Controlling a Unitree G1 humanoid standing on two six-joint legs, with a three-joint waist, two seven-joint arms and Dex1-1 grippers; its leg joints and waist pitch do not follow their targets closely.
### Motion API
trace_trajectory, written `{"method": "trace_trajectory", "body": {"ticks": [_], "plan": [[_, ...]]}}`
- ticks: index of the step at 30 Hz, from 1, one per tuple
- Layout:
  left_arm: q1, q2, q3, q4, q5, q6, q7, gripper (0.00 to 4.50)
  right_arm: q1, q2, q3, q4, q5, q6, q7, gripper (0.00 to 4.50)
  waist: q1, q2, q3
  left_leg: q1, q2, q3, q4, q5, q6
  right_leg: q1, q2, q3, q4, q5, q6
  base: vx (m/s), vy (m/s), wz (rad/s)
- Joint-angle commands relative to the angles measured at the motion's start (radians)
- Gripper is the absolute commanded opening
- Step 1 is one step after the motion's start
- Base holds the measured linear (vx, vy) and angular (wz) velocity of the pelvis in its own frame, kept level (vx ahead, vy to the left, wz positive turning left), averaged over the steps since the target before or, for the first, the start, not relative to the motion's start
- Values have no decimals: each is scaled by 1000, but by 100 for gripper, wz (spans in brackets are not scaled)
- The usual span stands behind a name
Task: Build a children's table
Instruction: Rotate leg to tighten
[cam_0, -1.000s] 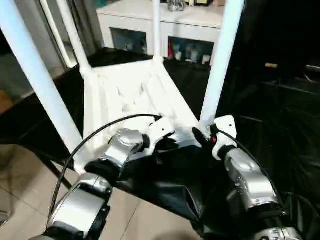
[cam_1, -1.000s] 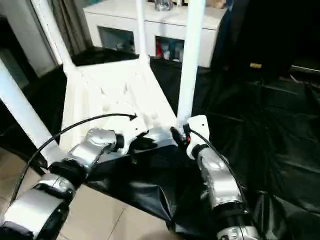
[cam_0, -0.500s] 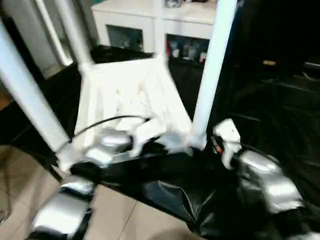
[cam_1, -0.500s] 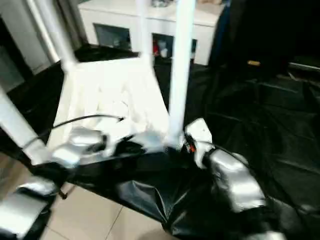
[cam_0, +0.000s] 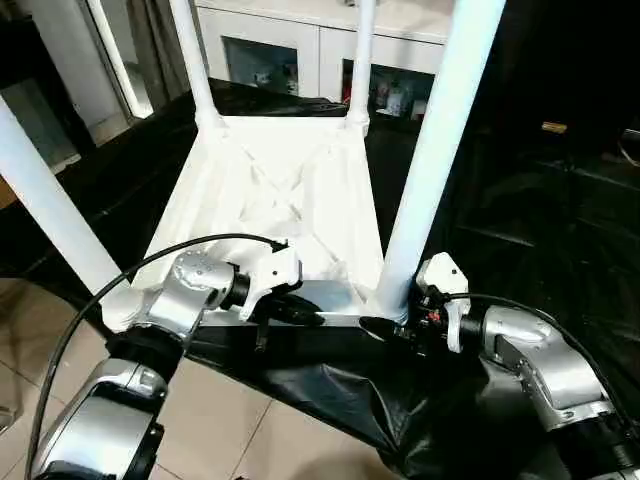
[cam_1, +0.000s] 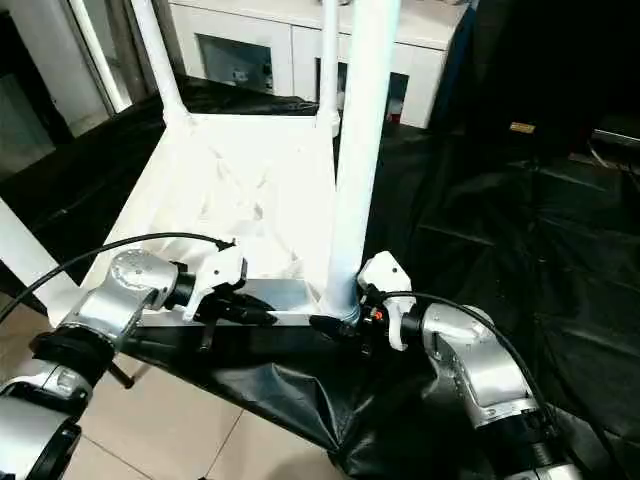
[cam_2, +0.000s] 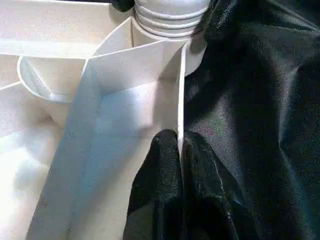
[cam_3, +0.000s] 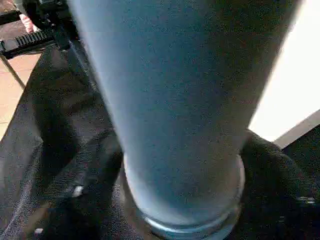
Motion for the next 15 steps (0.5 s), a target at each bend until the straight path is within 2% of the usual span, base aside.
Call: {"method": "trace_trajectory", "body": {"ticks": [1, 3, 6, 7, 12, 15], "plan": [[29, -16, 9, 1, -55, 13, -28, 0, -5, 5, 15, -1, 13, 16, 19, 334, 2, -29, -55, 5, 27, -4, -59, -130, 86, 46, -34, 18, -54, -104, -250, 0, 0, 0], [30, -15, 10, 0, -55, 15, -28, 0, -5, 6, 12, 0, 15, 16, 19, 303, 2, -28, -55, 6, 27, -4, -59, -127, 89, 46, -34, 18, -53, -94, -253, 0, 0, 0], [32, -15, 10, -1, -56, 16, -28, 0, -5, 7, 10, 3, 18, 16, 18, 285, 3, -29, -56, 5, 26, -3, -57, -119, 95, 48, -33, 18, -51, -80, -258, 0, 0, 0], [34, -14, 10, -2, -56, 17, -28, 0, -4, 9, 9, 4, 20, 17, 17, 280, 3, -26, -55, 5, 26, -4, -57, -120, 95, 48, -34, 18, -51, -82, -258, 0, 0, 0], [37, -18, 11, -5, -53, 24, -10, 0, 8, 28, 1, 6, 20, 21, -9, 272, 0, -25, -56, 5, 25, -4, -56, -118, 91, 49, -32, 17, -51, -79, -260, 0, 0, 0], [23, -41, 13, 33, -15, 1, 99, 0, 7, 88, -35, 56, 1, 2, -126, 272, -5, -24, -54, 6, 24, -5, -59, -145, 78, 45, -33, 18, -57, -118, -254, 0, 0, 0]]}}
